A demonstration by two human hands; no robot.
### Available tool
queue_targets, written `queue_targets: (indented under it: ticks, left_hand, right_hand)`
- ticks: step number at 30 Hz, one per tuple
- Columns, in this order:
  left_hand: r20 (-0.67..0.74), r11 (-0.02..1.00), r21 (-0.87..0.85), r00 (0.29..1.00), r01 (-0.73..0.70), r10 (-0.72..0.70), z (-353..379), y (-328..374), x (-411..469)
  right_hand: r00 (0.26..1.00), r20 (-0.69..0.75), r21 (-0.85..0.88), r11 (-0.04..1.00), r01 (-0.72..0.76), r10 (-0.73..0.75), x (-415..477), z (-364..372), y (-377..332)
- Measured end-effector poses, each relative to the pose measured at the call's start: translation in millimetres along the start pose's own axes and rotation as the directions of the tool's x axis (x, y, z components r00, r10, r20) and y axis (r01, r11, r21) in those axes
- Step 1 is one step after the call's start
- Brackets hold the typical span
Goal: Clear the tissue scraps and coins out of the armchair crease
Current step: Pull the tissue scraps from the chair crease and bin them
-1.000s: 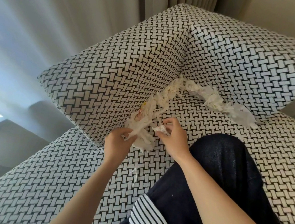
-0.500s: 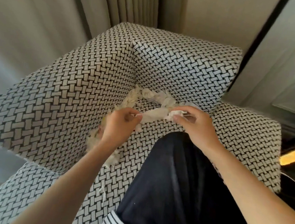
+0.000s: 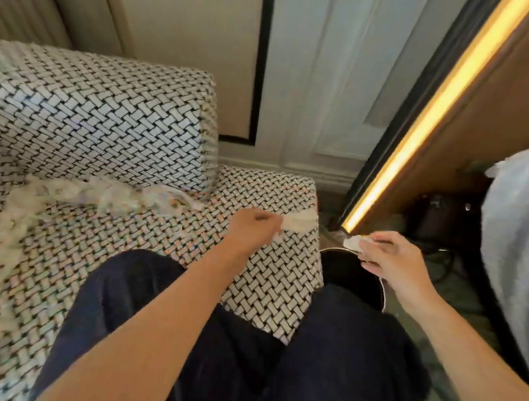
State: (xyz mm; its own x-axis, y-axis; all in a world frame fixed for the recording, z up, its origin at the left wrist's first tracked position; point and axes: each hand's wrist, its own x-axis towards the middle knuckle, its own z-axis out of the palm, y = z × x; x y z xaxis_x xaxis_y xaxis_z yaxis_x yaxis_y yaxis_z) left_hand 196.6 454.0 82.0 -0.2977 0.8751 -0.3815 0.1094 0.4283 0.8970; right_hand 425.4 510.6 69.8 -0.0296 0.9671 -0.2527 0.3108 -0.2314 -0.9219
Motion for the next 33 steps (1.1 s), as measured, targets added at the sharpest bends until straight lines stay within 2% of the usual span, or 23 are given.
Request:
queue_targets:
  ticks: [4,7,9,11,13,15,21,26,29,33]
  left_hand:
    - [0.085,0.99,-0.068,0.99,0.12,-0.114,53,3,12]
    - [0.175,0.974,-0.126,0.97,0.191,-0.167,79,3,15]
    - [0.229,0.966,-0.136,0.955,0.221,-0.186,89,2,14]
    - [0.246,0.971,-0.105,0.952,0.214,-0.183,92,1,14]
    - [0.239,0.977,-0.078,0.955,0.2,-0.176,89,0,13]
    - [0.231,0.979,-0.073,0.958,0.193,-0.171,81,1,11]
    - [0.207,0.995,-0.018,0.974,0.097,-0.092,44,7,-1]
    - [0.113,0.996,-0.093,0.993,-0.016,0.027,-13,16,-27]
    - [0.026,0.977,-0.185,0.994,-0.103,0.11,-55,15,-54]
    - [-0.115,0.938,-0.292,0.98,-0.187,0.16,-112,1,-97]
  right_hand:
    - [0.985,-0.119,0.071,0.991,-0.115,0.123,18,-29,41]
    - [0.969,-0.139,0.158,0.971,-0.181,0.203,31,-39,68]
    - [0.962,-0.08,0.257,0.938,-0.232,0.26,40,-38,82]
    - [0.948,0.043,0.304,0.9,-0.313,0.315,45,-36,91]
    - [0.924,0.154,0.236,0.895,-0.378,0.349,43,-33,94]
    - [0.917,0.195,0.184,0.906,-0.382,0.348,40,-29,90]
    - [0.95,0.166,0.14,0.948,-0.286,0.263,34,-12,49]
    - [0.993,0.113,0.017,0.999,-0.041,0.039,6,26,-15]
    - [0.976,0.188,-0.016,0.993,0.118,-0.113,-22,58,-50]
    - [0.908,0.326,-0.032,0.957,0.288,-0.263,-64,107,-84]
